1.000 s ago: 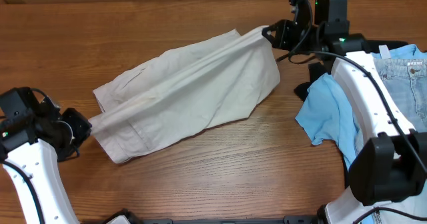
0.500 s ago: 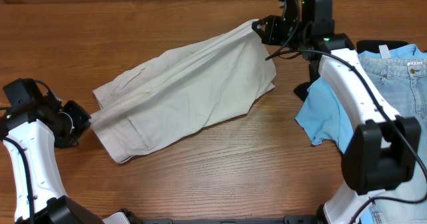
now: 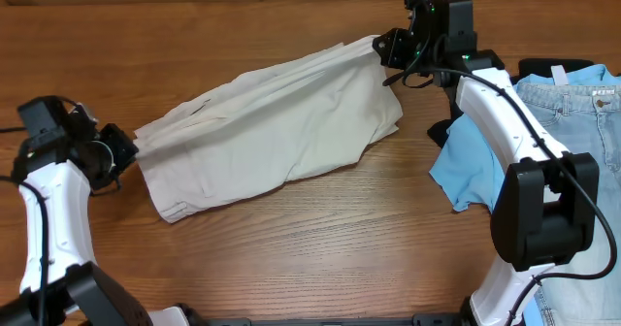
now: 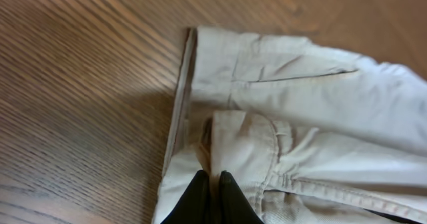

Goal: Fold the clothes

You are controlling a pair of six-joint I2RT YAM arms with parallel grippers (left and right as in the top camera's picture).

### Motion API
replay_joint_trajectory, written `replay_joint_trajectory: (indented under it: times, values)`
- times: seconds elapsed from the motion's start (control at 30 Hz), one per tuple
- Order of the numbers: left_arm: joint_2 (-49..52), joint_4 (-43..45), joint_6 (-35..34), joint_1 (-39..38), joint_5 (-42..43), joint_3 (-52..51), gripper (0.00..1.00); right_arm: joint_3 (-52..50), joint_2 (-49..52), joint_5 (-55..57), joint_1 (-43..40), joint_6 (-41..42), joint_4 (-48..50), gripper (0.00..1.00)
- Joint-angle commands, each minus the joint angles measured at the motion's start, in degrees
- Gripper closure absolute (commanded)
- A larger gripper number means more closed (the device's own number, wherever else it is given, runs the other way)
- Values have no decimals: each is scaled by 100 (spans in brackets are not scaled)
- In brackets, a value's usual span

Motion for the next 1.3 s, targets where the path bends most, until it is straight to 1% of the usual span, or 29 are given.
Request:
replay_joint_trajectory:
  times: [0.0,0.03,0.07,0.1,0.17,0.2,0.3,0.37,0.43,0.5,0.57,0.63,0.67,0.73,0.83,0.9,0.93,1.03,1.07,1.13,1.2,1.23,1.27]
  values:
    - [184,15,142,17,-780,-4,79,105,-42,629,-291,0,50,48]
    - [192,39,138,17,-811,-4,57,105,-39,632,-291,-2,33,31]
    - [192,66,138,17,-826,-4,45,105,-39,629,-293,-2,11,21]
    - [192,125,140,20,-831,-2,37,105,-42,629,-293,-2,-44,20]
    - [192,199,153,20,-837,48,11,105,-42,632,-310,-4,-306,19]
    - [192,179,192,20,-837,87,0,105,-42,629,-334,-4,-490,19]
    - [190,-175,435,20,-756,313,0,105,-42,632,-428,-7,-1132,18]
    - [190,-483,538,20,-688,463,0,105,-42,638,-505,-52,-1633,11]
    - [190,-785,533,17,-562,533,0,105,-42,682,-581,-190,-2081,11]
    - [199,-1082,533,7,-404,518,1,105,-39,796,-654,-208,-2507,11]
    - [236,-1276,562,-24,-415,428,1,94,-9,802,-686,-393,-2782,8]
    - [284,-1331,643,-68,-426,232,1,63,63,776,-684,-732,-2953,4]
    - [358,-1314,660,-101,-420,-22,1,-17,155,654,-643,-962,-2986,3]
    - [461,-1193,664,-131,-280,-341,2,-146,308,389,-573,-1110,-2944,2]
    - [662,-828,800,-170,374,-785,7,-295,575,101,-470,-1126,-2787,2]
    - [785,-632,949,-216,721,-942,12,-295,675,-81,-426,-1126,-2745,3]
    - [828,-551,962,-254,813,-1001,15,-295,723,-201,-402,-1126,-2726,3]
    - [949,-345,970,-393,813,-1115,16,-295,752,-470,-310,-1126,-2730,4]
    - [973,-313,1010,-450,807,-1121,20,-295,752,-472,-278,-1123,-2736,7]
    - [1008,-262,1056,-555,763,-1121,38,-295,752,-470,-201,-1123,-2728,11]
    - [1019,-184,1049,-634,562,-1121,58,-323,754,-463,-120,-1123,-2673,11]
    - [1019,-170,1049,-660,411,-1121,70,-352,754,-446,-85,-1121,-2634,9]
    - [1019,-197,1043,-660,177,-1119,80,-372,754,-402,-52,-1117,-2618,8]
